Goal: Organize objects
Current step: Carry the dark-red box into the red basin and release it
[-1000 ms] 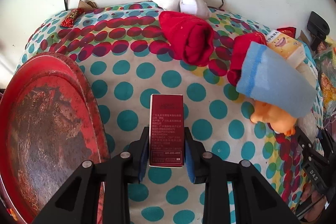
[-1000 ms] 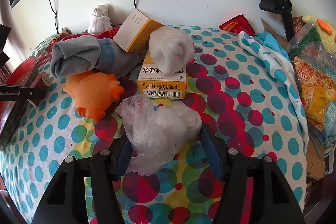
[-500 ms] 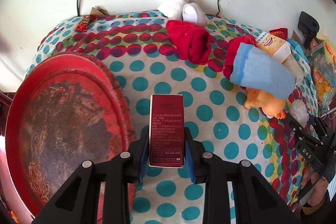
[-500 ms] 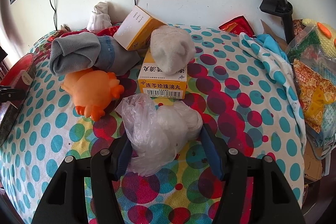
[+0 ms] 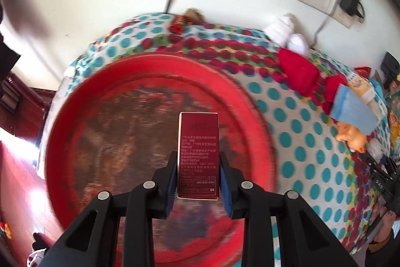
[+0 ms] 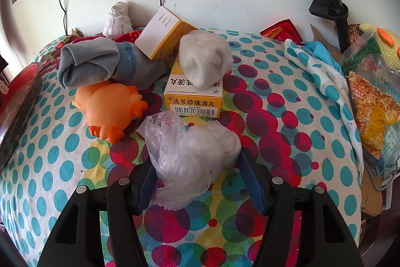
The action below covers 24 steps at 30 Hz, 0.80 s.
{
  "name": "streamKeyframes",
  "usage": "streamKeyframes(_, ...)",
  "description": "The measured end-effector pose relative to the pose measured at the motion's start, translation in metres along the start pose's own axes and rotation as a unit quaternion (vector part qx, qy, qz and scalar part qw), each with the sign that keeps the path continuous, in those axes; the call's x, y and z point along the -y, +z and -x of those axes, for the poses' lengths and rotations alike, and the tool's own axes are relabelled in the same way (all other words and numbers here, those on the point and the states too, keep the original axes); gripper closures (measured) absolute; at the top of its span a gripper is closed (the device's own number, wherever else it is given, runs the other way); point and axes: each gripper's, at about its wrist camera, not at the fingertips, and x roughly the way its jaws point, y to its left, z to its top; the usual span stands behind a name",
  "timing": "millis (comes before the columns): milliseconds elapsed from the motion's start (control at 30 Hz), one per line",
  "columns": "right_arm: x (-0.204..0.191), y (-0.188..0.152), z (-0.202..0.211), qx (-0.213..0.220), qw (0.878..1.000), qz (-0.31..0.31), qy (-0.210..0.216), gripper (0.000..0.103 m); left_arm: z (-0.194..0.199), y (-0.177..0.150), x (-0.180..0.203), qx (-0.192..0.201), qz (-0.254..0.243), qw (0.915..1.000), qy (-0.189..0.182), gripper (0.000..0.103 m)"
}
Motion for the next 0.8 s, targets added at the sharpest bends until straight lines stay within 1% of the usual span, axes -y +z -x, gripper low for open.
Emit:
streamKeyframes(67,0.001,0.000,0.000,0.000,1.000,0.000,-0.001,0.043,-0.002,-0.001,-0.021,-0.003,0.013,0.9999,0.009,0.073)
streamKeyframes(200,0.002,0.000,-0.001,0.000,1.000,0.000,-0.002,0.043,-0.009,-0.004,-0.058,-0.008,0.034,0.9986,0.040,0.073)
streamKeyframes(433,0.003,0.000,-0.002,0.000,1.000,0.002,-0.003,0.043,-0.028,-0.017,-0.115,-0.028,0.077,0.9944,0.067,0.073)
streamKeyframes(567,0.003,0.000,-0.002,0.001,1.000,0.003,-0.002,0.043,-0.037,-0.021,-0.136,-0.036,0.092,0.9920,0.078,0.073)
streamKeyframes(667,0.004,0.000,-0.002,0.001,1.000,0.003,-0.002,0.042,-0.041,-0.023,-0.152,-0.035,0.112,0.9901,0.076,0.073)
streamKeyframes(800,0.004,0.000,-0.003,0.001,1.000,0.005,0.000,0.042,-0.041,-0.026,-0.161,-0.035,0.119,0.9889,0.081,0.072)
